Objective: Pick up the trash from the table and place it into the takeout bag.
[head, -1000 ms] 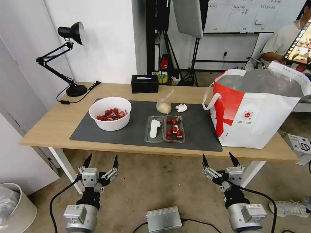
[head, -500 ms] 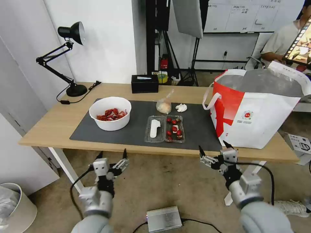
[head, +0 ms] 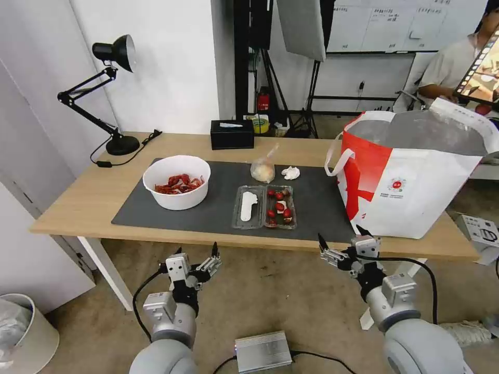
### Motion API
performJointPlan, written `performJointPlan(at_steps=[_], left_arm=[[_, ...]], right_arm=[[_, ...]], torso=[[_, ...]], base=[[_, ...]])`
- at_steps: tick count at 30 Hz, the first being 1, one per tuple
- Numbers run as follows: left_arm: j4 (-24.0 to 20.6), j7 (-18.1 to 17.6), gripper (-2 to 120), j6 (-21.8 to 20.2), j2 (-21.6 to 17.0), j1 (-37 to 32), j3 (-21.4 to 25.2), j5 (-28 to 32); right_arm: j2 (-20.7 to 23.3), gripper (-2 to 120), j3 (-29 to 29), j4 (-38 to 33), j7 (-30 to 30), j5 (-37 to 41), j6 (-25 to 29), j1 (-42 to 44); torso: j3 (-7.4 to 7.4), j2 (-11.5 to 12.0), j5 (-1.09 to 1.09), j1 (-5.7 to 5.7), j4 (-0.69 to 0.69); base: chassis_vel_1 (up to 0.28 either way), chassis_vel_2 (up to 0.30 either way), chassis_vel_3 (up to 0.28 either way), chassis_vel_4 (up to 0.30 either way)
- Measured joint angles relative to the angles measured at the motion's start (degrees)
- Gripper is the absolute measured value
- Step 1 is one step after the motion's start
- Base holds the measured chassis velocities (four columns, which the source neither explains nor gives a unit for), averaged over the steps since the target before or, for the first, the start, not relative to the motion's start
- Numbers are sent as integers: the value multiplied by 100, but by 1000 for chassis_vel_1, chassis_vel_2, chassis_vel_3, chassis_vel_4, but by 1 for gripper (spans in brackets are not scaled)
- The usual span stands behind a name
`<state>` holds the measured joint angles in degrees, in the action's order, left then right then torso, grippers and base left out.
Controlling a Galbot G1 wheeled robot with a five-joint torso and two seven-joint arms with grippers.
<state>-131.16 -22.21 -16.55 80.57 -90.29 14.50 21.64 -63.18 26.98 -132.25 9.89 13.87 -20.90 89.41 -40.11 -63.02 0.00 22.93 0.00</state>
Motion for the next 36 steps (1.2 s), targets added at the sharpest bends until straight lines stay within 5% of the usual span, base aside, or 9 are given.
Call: performJointPlan(at_steps=[9, 13, 15, 21, 36], left_arm=[[-242, -431, 100, -449, -20, 355, -101, 1651], [-363, -802, 100, -651, -12, 572, -154, 2838], [-446, -1241, 100, -784, -6, 794, -159, 4032], [-478, -1860, 100, -927, 5, 1194, -85, 5407], [77, -2151, 100, -690, 164, 1853, -293, 5825]], right_arm=[[-19, 100, -27, -3, -6, -7, 20, 16], [-30, 100, -45, -9, -6, -11, 34, 23], [-44, 100, -52, -15, -5, -17, 41, 45], [-104, 100, -86, -20, -2, -53, 47, 90], [-183, 100, -101, -15, 6, -132, 71, 188]], torso=[[0, 0, 0, 0, 0], [0, 0, 0, -1, 0], [1, 0, 0, -1, 0], [1, 0, 0, -1, 0], [0, 0, 0, -1, 0]], base=[[0, 0, 0, 0], [0, 0, 0, 0], [0, 0, 0, 0], [0, 0, 0, 0], [0, 0, 0, 0]])
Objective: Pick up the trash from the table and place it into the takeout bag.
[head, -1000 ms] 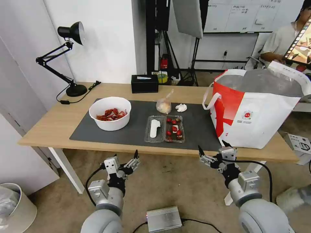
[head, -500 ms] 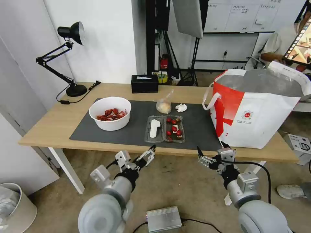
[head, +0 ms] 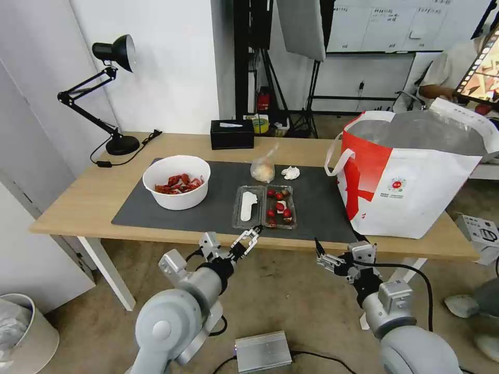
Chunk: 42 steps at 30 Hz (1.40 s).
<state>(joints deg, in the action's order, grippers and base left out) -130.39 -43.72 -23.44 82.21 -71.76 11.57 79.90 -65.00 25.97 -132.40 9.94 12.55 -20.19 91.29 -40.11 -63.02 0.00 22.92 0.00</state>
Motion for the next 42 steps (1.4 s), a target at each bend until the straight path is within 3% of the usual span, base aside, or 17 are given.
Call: performJointPlan(at_steps=[20, 42], left_arm=[[1174, -660, 100, 195, 559, 1060, -422, 119], [1642, -924, 100, 284, 719, 1455, -307, -29]], right_arm=[[-6, 100, 63, -13, 0, -52, 23, 88], [-42, 100, 62, 46, 14, -117, 70, 177]], torso=[[0, -1, 0, 0, 0], [0, 0, 0, 0, 0]], base=[[0, 0, 0, 0], [0, 0, 0, 0]])
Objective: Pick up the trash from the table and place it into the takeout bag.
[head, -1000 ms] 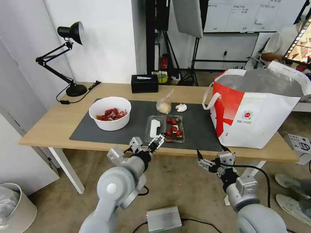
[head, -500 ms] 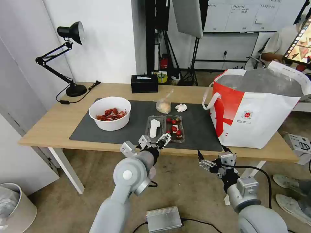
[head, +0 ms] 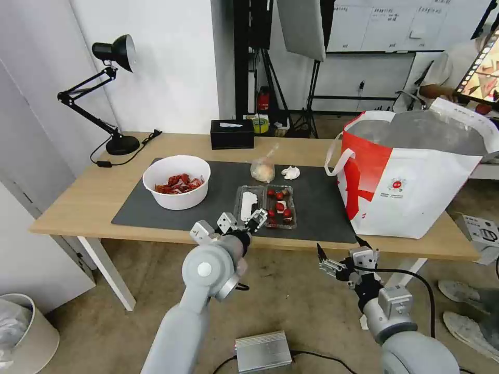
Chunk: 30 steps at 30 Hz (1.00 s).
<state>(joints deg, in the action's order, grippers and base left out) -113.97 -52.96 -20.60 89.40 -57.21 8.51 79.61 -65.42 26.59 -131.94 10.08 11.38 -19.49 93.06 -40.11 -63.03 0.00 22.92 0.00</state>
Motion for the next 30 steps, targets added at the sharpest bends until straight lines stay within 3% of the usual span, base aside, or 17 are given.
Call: performJointPlan(at_steps=[30], left_arm=[[417, -57, 100, 247, 190, 256, 7, -292]], right_arm=[[-128, 100, -143, 195, 0, -95, 137, -43]], torso=[[1, 0, 0, -1, 0]], base=[[0, 0, 0, 0]])
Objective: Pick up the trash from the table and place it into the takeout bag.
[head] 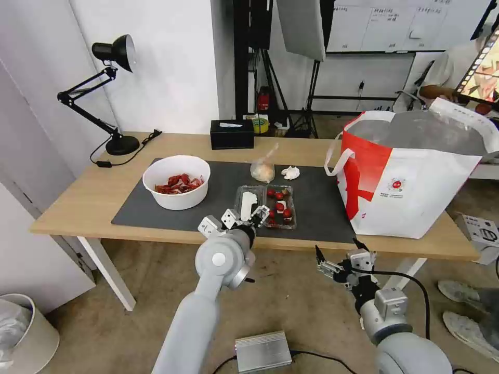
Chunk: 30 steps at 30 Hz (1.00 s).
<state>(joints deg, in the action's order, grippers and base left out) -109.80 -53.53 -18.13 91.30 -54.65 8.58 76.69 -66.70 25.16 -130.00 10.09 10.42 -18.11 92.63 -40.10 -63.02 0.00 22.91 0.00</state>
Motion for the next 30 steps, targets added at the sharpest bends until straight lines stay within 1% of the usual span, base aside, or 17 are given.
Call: performJointPlan(at_steps=[9, 17, 20, 25, 30], left_arm=[[-31, 35, 100, 148, -1, 9, 36, -54], [-142, 196, 100, 296, -1, -30, 65, -117], [-277, 311, 100, 315, -2, -117, 50, -118], [-384, 431, 100, 327, -2, -162, 9, -116], [-474, 744, 100, 430, -2, -181, -80, -111]], right_arm=[[-12, 100, -19, 20, -5, -25, 20, 10], [-33, 100, -78, 104, -13, -55, 49, -41], [-37, 100, -101, 123, -17, -74, 59, -51], [-35, 100, -103, 125, -18, -77, 62, -55], [-29, 100, -71, 124, -21, -79, 76, -43]], torso=[[0, 0, 0, 0, 0], [0, 0, 0, 0, 0], [-1, 0, 0, 0, 0], [0, 0, 0, 0, 0], [0, 0, 0, 0, 0]], base=[[0, 0, 0, 0], [0, 0, 0, 0], [0, 0, 0, 0], [0, 0, 0, 0], [0, 0, 0, 0]])
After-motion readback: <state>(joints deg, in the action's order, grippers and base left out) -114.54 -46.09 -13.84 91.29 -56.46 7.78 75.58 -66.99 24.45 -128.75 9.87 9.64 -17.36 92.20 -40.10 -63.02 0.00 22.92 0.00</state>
